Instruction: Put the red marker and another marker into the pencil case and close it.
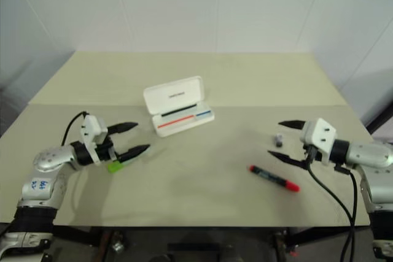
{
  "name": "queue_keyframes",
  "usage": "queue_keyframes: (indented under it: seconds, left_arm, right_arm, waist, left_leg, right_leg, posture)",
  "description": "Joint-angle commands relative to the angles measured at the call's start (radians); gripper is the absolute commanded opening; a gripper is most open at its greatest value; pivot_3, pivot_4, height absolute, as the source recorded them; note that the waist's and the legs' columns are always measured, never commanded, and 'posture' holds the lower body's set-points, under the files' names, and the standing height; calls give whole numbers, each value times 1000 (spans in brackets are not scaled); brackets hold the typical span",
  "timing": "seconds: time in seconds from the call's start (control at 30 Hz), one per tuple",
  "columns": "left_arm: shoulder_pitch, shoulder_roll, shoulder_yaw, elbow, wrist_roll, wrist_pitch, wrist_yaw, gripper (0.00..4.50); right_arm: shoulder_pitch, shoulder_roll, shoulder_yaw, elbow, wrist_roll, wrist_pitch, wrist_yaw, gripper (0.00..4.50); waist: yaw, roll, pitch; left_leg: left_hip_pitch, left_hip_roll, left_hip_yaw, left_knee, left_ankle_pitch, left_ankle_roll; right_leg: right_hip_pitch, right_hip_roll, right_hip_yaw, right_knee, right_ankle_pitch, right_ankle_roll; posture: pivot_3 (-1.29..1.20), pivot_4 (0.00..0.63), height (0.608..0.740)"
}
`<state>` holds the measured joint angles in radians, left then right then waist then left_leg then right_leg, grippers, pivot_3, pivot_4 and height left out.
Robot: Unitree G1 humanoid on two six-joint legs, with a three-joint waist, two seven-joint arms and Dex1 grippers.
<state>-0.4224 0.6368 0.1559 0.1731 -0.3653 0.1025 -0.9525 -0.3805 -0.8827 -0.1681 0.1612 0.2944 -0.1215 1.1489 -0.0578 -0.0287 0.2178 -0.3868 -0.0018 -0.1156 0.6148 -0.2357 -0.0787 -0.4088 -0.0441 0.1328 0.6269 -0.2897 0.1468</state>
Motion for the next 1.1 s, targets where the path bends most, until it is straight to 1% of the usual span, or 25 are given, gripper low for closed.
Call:
queue_keyframes:
  seconds: [0.03,0.17,0.3,0.43,0.6,0.7,0.8,0.87,0.9,0.93,1.1]
  left_arm:
    - [2,32,18,-29,-9,-3,-22,4476]
    - [6,45,10,-48,-21,26,-47,4476]
    - [-18,77,-7,-45,-12,59,-89,4476]
    - [-35,119,2,-7,-6,29,-145,4476]
    - [-121,128,-24,28,11,41,-157,4476]
    - [-185,132,-35,104,43,-13,-179,4476]
    - [-251,130,-62,169,79,-46,-187,3848]
    - [-297,123,-74,185,89,-50,-188,3271]
    - [-318,120,-82,196,100,-56,-186,2864]
    - [-341,115,-91,215,114,-65,-179,2612]
    - [-418,84,-150,306,164,-110,-201,2612]
  right_arm:
    - [-20,12,1,-18,7,-7,-7,4500]
    - [6,26,7,-44,19,12,-9,4500]
    - [0,47,24,-59,22,26,-8,4500]
    - [20,70,45,-111,31,42,-9,4500]
    - [58,91,54,-223,61,94,-20,4500]
    - [56,104,62,-280,72,131,-40,4500]
    - [57,122,70,-304,63,140,-70,4500]
    - [65,139,66,-336,70,158,-102,4500]
    - [72,147,65,-351,73,166,-115,4500]
    - [82,154,68,-367,70,169,-124,4500]
    - [113,175,83,-424,62,190,-154,4500]
  waist:
    - [1,0,0]
    - [2,0,0]
    - [0,0,0]
    - [-1,0,0]
    - [2,0,0]
    - [3,0,0]
    - [3,0,0]
    - [2,0,0]
    - [1,0,0]
    - [2,0,0]
    - [4,0,0]
  left_leg:
    - [0,0,0,0,0,0]
    - [0,0,0,0,0,0]
    - [0,0,0,0,0,0]
    - [0,0,0,0,0,0]
    - [-1,0,0,0,0,0]
    - [-1,0,0,0,0,0]
    - [-1,0,0,0,0,0]
    - [-1,0,0,0,0,0]
    - [-1,0,0,0,0,0]
    - [-1,0,0,0,0,0]
    - [-2,0,-1,0,0,0]
  right_leg:
    - [0,0,0,0,0,0]
    - [0,0,0,0,0,0]
    - [0,0,0,0,0,0]
    - [0,0,0,1,0,0]
    - [0,0,0,0,0,0]
    - [0,0,0,0,0,0]
    - [0,0,0,0,0,0]
    - [-1,0,0,0,0,0]
    - [-1,0,0,0,0,0]
    - [-1,0,0,0,0,0]
    - [-1,0,-1,0,0,0]
  posture:
    - [0,150,740]
    - [0,150,740]
    - [0,150,740]
    - [0,150,740]
    - [0,150,740]
    - [0,150,740]
    - [0,150,740]
    - [0,150,740]
    - [0,150,740]
    - [0,150,740]
    - [0,150,740]
